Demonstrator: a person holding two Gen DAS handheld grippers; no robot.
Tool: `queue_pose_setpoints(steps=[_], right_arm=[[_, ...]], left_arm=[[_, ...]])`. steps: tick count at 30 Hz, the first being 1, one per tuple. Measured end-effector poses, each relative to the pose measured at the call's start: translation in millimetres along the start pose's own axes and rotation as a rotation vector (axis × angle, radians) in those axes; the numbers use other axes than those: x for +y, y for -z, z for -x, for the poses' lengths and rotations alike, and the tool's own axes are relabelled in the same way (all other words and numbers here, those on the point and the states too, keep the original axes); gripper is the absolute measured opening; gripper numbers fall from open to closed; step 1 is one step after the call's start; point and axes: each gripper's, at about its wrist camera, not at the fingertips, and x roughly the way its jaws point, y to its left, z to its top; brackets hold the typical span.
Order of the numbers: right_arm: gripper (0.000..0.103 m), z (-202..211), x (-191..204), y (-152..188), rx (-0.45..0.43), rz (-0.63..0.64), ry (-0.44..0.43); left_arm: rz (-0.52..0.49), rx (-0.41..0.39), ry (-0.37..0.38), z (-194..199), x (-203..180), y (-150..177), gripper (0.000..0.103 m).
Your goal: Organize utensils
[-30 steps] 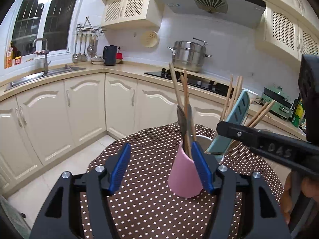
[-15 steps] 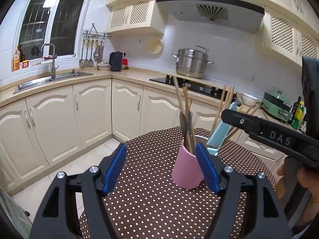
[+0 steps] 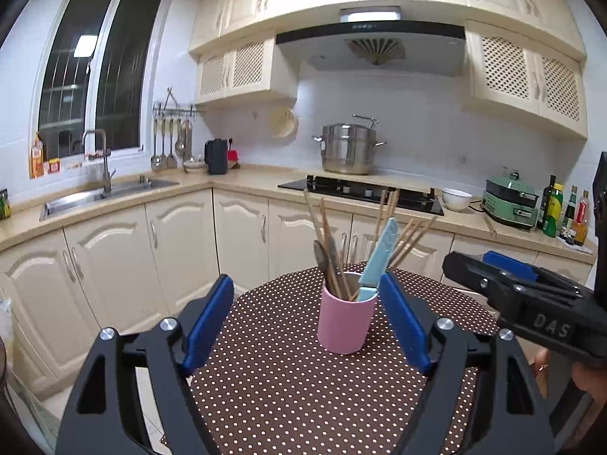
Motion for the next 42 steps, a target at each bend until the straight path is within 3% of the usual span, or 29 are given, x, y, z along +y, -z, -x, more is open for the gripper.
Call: queue_pose_setpoints(steps=[6,16,23,29,42], right_arm=[[0.084,36,5,2,-0.066,0.015,0.035],[0.092,73,23,4,-0.170,0.083,0.082],[0.093,82,30,2,-0.203,0.115,0.099],[0.094,88,33,0,-0.226,0.130,0.114],[0.094,90,39,1,-0.237,0.143,0.118]], left_arm=[[-0.066,-0.052,-0.012,31,-18,-6,0.078],[-0.084,-0.103,-0.066,59,-20,-19,0.082],[-0.091,-0.126,-0.090,69,-20,-23,0.088],[-0.052,-0.119,-0.057,72,-14,-27,0.088],[-0.057,-0.156,-0.077,76,-15,-27,0.088]])
